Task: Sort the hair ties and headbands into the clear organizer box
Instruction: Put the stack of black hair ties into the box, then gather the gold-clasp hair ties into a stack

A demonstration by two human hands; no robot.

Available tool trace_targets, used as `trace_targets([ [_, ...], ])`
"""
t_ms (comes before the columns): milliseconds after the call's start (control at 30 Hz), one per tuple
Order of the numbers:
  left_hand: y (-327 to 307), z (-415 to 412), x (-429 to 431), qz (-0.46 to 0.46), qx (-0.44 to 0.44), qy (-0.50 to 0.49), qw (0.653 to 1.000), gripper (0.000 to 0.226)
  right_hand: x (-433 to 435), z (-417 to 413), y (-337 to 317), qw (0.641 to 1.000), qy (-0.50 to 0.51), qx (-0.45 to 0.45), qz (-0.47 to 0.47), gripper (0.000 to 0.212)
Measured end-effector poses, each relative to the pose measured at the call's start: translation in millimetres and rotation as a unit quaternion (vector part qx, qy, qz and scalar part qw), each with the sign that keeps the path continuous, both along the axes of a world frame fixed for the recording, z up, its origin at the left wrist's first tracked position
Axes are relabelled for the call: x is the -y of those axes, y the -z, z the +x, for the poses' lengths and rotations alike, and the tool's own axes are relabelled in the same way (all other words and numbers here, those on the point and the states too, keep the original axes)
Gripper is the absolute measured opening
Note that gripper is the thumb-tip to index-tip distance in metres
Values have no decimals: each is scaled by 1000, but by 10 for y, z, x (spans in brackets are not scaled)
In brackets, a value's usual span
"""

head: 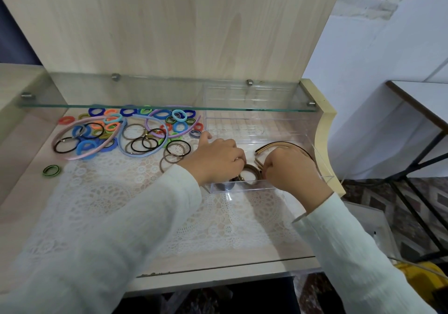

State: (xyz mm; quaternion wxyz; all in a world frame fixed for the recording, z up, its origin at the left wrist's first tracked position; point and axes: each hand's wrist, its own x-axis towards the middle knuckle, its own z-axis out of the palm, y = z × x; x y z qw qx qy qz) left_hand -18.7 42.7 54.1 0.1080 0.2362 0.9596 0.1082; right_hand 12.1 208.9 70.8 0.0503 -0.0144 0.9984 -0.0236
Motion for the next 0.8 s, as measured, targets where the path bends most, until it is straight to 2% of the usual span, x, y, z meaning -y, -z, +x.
trace_targets([
  [267,39,18,59,28,-3,0,1000,39,-15,-7,10,1000,14,15,-19,28],
  [400,95,109,173,88,-66,-14,994,35,-47,12,-27,999,26,3,-46,32],
  [567,259,276,409,178,-184,-67,964,37,-46,23,24,982,37,-79,-168,34],
  [700,393,362,591,192,-225,-120,948,42,81,-28,206,957,16,-109,-270,29],
  [800,463,424,735,177,-222,-180,942,44,314,12,272,936,-2,-150,-319,30],
])
